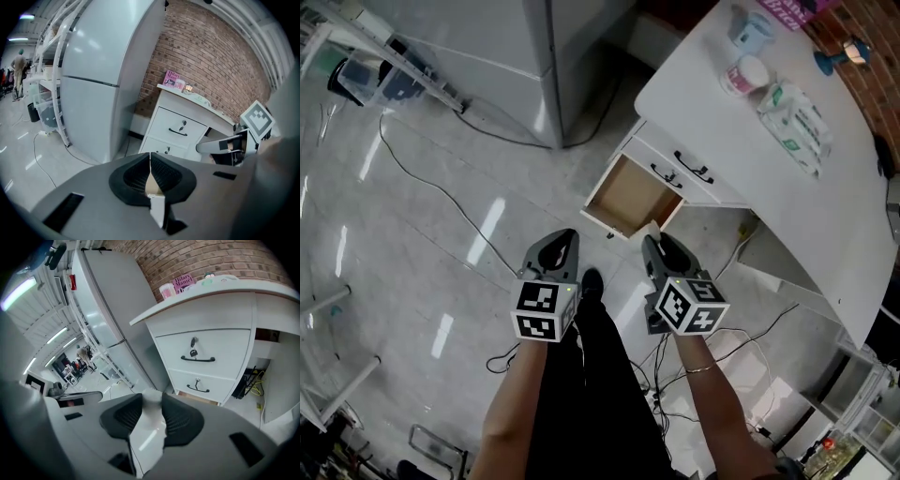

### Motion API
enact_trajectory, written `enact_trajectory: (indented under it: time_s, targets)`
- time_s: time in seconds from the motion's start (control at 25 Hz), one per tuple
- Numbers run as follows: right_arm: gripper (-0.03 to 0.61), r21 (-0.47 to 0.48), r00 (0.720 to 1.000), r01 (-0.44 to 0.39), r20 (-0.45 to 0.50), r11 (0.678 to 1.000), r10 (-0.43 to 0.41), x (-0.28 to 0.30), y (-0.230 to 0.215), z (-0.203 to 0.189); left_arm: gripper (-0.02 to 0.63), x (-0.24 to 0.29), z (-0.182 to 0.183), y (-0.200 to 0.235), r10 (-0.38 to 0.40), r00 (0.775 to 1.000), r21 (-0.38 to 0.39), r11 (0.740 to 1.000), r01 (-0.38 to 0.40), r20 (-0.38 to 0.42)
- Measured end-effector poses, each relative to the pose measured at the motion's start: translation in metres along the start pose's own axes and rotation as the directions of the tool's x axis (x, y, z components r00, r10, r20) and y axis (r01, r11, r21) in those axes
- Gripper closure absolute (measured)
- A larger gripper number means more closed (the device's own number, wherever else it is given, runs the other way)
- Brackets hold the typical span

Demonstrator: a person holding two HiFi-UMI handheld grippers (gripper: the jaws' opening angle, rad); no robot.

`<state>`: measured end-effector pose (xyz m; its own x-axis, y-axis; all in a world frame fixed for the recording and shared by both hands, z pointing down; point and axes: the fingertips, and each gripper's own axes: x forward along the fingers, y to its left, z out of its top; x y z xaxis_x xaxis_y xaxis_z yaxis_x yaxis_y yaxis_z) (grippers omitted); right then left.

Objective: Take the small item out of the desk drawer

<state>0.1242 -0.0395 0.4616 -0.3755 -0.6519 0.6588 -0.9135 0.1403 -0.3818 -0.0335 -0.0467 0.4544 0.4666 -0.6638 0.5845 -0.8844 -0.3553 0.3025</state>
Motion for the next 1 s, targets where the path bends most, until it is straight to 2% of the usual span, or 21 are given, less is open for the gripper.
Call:
enact_trajectory:
  time_s: [0.16,0.56,1.0]
  targets:
    - [0.443,-0.023,0.999,-0.014,0.038,1.000,0.015,-0.024,0.017,0.020,0.589,-0.016,0.017,-0.006,-0.005,1.000,-0.017,1.000,0.005,0.020]
    - [0.443,-0.024,0.990,-0.047,0.131,0.999,0.049,-0.089,0.058,0.066,0.589,-0.066,0.059,-0.007,0.017,0.998,0.022,1.000,-0.018,0.060]
    - [0.443,-0.038,0.964,-0.066,0.255,0.997,0.073,-0.147,0.087,0.120,0.589,-0.111,0.091,-0.023,0.025,0.995,0.029,0.999,-0.028,0.101]
